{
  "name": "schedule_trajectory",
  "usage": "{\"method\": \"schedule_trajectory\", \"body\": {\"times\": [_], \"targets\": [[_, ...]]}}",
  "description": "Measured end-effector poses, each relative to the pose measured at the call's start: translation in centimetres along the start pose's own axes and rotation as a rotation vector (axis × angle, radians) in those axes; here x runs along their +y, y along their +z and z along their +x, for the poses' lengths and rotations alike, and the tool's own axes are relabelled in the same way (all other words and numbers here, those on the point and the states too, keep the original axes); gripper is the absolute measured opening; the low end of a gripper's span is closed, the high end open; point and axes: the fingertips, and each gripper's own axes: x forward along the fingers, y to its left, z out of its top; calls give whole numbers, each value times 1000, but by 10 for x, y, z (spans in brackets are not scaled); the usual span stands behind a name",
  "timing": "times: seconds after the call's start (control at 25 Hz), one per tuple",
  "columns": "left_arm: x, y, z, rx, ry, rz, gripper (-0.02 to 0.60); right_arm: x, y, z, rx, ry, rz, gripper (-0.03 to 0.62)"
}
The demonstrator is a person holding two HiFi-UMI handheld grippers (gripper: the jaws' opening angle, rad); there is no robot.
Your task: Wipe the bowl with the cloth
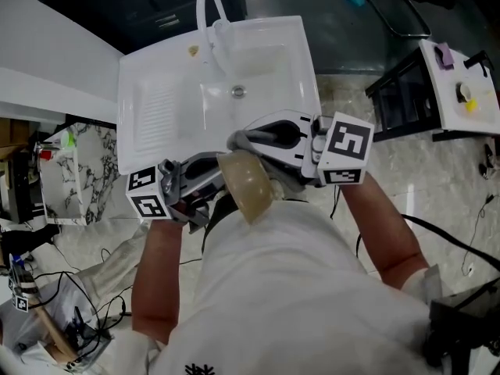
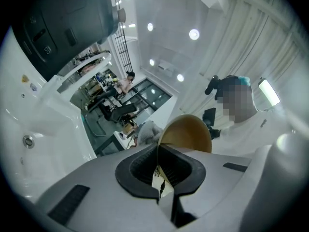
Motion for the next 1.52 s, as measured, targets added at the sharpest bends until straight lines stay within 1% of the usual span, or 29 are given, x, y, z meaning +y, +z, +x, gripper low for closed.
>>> {"method": "schedule_trajectory", "body": {"times": [0.2, 0.36, 0.48, 0.64, 0.8, 0.92, 1.04, 1.2, 1.4, 1.52], "targets": [[3, 18, -14, -93, 24, -3, 19, 8, -20, 1, 33, 21, 52, 32], [13, 27, -27, -137, 56, -13, 19, 23, -28, 1, 59, 74, 68, 32], [21, 31, -35, -165, 88, -24, 19, 33, -27, -2, 59, 123, 75, 32], [29, 34, -44, -192, 115, -38, 19, 48, -17, -6, 29, 196, 70, 32], [33, 31, -45, -196, 100, -63, 18, 54, 2, -14, -42, 232, 53, 32], [34, 27, -42, -188, 89, -77, 18, 50, 18, -23, -99, 230, 45, 32], [32, 22, -39, -170, 68, -86, 18, 43, 29, -28, -131, 211, 30, 32], [28, 14, -33, -147, 36, -99, 18, 37, 35, -30, -155, 177, 8, 32], [15, 3, -16, -91, -27, -94, 18, 29, 40, -30, -166, 139, -19, 32], [11, 4, -12, -90, -47, -93, 18, 24, 37, -28, -155, 121, -17, 32]]}}
